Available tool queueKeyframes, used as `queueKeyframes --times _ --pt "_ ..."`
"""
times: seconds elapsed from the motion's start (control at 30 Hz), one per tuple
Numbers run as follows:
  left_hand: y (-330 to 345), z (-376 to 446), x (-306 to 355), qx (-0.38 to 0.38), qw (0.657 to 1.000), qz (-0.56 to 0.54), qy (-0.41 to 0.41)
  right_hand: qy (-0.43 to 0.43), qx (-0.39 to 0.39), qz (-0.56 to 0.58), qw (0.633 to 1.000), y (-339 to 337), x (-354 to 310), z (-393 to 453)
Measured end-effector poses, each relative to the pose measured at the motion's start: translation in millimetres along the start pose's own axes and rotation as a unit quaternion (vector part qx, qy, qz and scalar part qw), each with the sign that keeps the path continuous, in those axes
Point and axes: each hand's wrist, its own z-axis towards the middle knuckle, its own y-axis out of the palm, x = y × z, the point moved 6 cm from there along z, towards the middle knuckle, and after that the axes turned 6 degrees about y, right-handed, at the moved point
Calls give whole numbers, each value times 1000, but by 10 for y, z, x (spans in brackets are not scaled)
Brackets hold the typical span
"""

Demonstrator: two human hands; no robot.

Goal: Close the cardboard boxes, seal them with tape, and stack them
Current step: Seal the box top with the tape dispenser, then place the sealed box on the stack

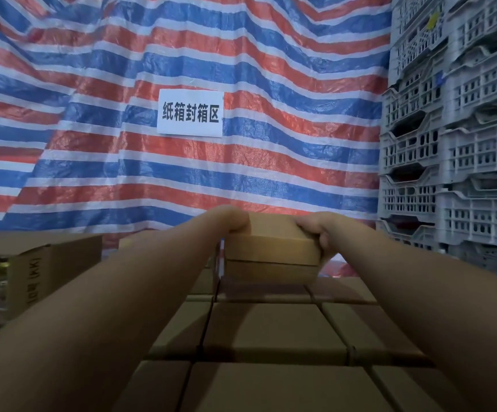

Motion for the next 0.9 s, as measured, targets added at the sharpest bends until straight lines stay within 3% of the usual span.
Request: queueKeyframes --times 0.17,0.27,0.37,0.43,0.53,0.63,0.73,0.9 --pt "105 158 -119 -48 993 110 -24 0 29 8 1000 58 161 251" --pt "-9 284 -192 70 985 158 11 -23 9 34 999 38 171 255" --pt "-103 304 -227 189 974 113 51 -27 -5 -51 998 47 178 219" --pt "-65 317 -185 171 973 133 73 -40 17 -121 992 20 146 170" --pt "103 230 -102 65 975 193 87 -70 44 -216 973 -54 98 46" --pt "218 113 -128 -45 972 207 104 -87 -9 -275 957 -72 126 -63" --pt "202 -4 -166 -42 951 265 154 -130 -20 -334 933 -63 148 -141" --pt "163 -95 -179 1 930 312 193 -212 31 -341 915 0 155 -110"
